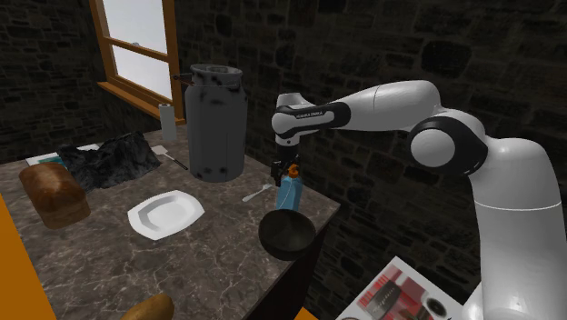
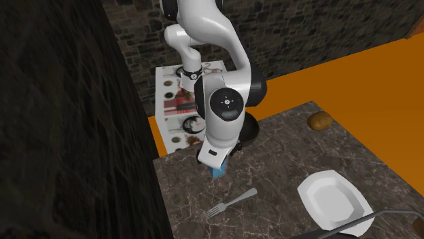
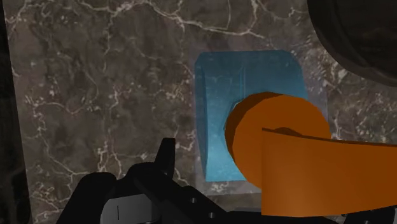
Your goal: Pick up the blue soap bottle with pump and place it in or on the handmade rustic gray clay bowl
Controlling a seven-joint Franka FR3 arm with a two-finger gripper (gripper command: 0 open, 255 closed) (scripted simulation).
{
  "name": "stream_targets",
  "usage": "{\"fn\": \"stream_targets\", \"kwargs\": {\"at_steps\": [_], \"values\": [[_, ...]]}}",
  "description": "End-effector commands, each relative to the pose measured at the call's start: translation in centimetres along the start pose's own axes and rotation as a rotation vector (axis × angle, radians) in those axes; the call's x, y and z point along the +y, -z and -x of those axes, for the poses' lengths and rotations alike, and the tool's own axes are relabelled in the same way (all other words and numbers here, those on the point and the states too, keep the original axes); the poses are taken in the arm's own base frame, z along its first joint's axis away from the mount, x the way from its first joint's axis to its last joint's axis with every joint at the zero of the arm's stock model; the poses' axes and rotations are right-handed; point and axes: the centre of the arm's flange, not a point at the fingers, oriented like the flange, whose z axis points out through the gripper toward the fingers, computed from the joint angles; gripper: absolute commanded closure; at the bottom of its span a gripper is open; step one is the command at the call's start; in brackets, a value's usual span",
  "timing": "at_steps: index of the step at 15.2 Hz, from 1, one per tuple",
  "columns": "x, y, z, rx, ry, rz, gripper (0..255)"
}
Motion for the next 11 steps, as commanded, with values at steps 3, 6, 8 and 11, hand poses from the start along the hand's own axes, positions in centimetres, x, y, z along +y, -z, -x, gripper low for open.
{"fn": "stream_targets", "kwargs": {"at_steps": [3, 6, 8, 11], "values": [[0.02, -0.16, -0.06, 0.001, 0.000, 0.000, 0], [0.02, -0.15, -0.06, 0.000, 0.000, 0.000, 0], [0.02, -0.15, -0.06, 0.000, 0.000, 0.000, 255], [0.02, -0.16, -0.06, 0.000, 0.000, 0.000, 255]]}}
